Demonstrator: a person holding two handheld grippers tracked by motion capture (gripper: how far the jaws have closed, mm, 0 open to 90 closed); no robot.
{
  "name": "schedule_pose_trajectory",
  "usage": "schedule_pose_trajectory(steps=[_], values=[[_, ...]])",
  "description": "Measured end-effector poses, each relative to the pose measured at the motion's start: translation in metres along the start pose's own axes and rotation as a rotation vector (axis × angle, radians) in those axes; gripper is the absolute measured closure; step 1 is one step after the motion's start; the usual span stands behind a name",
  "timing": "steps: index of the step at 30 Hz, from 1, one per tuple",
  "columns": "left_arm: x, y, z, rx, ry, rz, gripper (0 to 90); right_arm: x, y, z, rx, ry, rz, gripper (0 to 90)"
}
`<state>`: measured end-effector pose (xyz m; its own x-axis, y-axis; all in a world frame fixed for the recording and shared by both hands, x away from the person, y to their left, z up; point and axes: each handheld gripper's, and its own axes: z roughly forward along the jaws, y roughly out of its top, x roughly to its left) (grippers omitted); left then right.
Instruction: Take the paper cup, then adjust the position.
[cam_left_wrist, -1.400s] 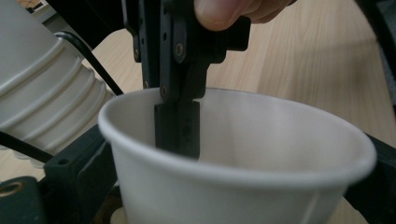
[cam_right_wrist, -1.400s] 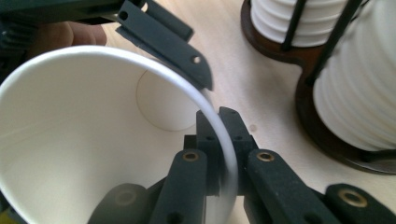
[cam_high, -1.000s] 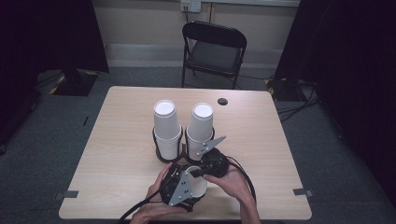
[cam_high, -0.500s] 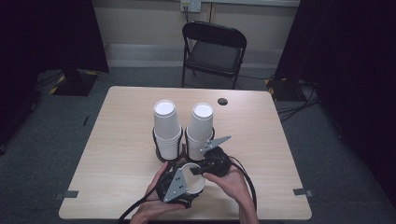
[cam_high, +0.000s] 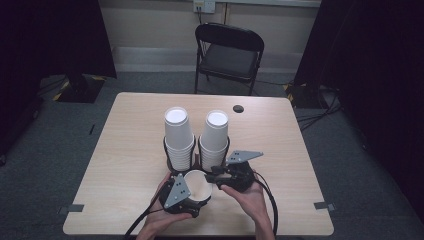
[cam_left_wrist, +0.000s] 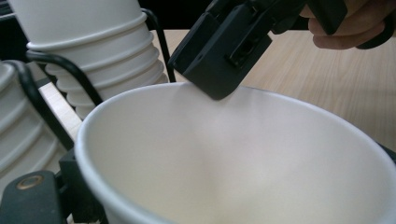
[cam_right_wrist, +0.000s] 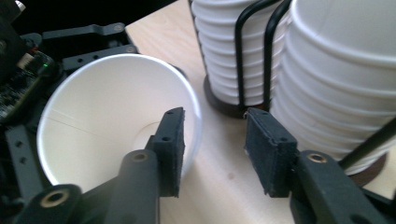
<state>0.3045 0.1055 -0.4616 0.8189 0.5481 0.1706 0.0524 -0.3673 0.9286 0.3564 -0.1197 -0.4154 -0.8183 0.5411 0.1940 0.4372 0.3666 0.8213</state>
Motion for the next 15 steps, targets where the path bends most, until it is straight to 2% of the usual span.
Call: schedule_pose_trajectory(steps=[8, 11, 15], values=[[0.013, -0.004, -0.014, -0.018, 0.038, -0.045, 9.5, -0.005, -0.014, -0.014, -0.168, -0.077, 0.048, 45.8], [0.018, -0.006, -0.019, -0.037, 0.044, -0.075, 9.5, -0.009, -0.022, -0.02, -0.229, -0.101, 0.088, 42.6], [0.029, -0.008, -0.028, -0.06, 0.065, -0.127, 9.5, -0.012, -0.029, -0.024, -0.254, -0.153, 0.092, 38.9]])
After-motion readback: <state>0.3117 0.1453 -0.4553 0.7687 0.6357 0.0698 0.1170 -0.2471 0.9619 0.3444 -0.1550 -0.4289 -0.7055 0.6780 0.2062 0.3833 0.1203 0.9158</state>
